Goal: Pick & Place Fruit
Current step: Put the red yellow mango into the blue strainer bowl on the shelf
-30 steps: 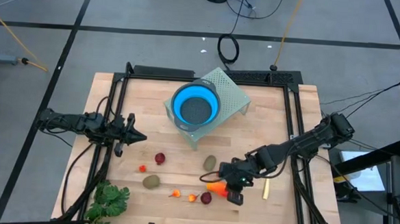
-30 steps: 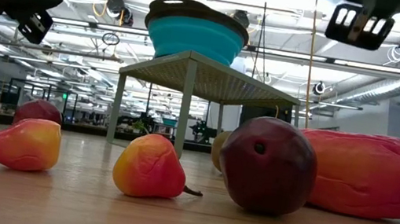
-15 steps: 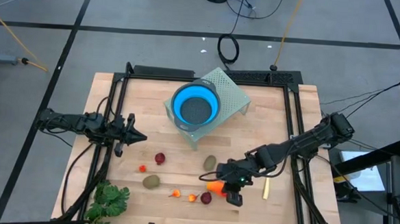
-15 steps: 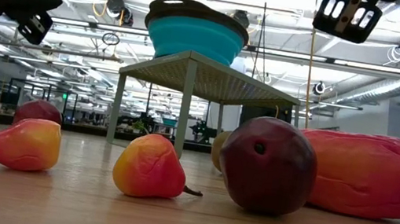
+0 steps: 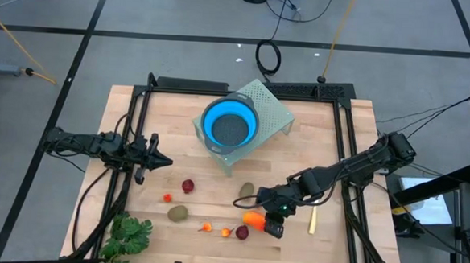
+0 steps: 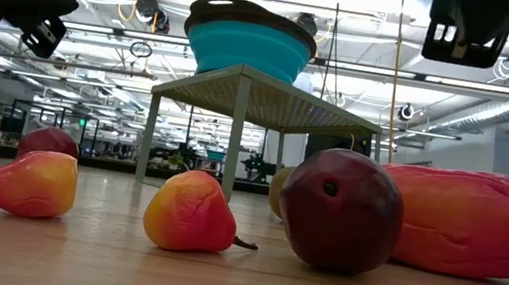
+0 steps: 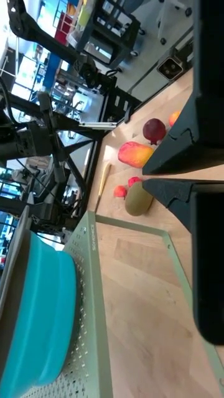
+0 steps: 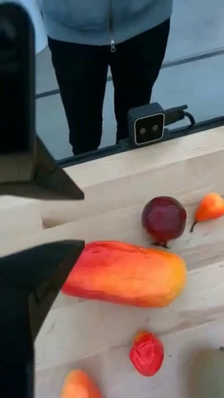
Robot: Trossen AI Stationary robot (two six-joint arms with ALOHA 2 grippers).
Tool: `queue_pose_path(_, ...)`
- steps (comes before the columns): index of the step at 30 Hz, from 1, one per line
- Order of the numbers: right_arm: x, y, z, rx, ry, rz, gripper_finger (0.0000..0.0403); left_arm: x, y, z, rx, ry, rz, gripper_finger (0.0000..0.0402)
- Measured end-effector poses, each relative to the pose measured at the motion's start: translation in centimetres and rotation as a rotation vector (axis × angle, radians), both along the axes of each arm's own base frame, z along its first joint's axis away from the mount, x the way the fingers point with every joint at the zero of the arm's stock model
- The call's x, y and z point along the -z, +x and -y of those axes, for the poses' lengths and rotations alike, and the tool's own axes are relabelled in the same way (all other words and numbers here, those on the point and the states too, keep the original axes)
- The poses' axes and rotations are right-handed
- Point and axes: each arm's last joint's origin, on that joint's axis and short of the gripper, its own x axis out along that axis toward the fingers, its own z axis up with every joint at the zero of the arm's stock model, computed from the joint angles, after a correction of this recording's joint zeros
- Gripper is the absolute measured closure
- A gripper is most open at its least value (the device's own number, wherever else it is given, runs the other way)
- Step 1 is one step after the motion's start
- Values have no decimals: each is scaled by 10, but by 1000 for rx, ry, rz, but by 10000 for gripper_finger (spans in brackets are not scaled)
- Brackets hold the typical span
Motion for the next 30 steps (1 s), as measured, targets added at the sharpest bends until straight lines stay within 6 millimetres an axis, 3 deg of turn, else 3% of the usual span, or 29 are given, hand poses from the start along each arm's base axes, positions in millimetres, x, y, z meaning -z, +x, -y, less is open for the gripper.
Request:
queue_pose_path(6, 0, 0, 3, -17, 41, -27, 215, 0, 0, 0, 1, -2, 0, 382)
queue_pose_path(10, 1, -1, 3, 2, 43, -49, 188, 0, 0, 0, 1, -3, -1, 382)
queue_pose_path(24, 0, -1, 2, -5, 59, -54, 188, 0, 0, 0, 1, -4, -1, 382)
queue_pose_path(30, 0, -1, 2, -8, 62, -55, 159, 0, 0, 0, 1, -6, -1, 382)
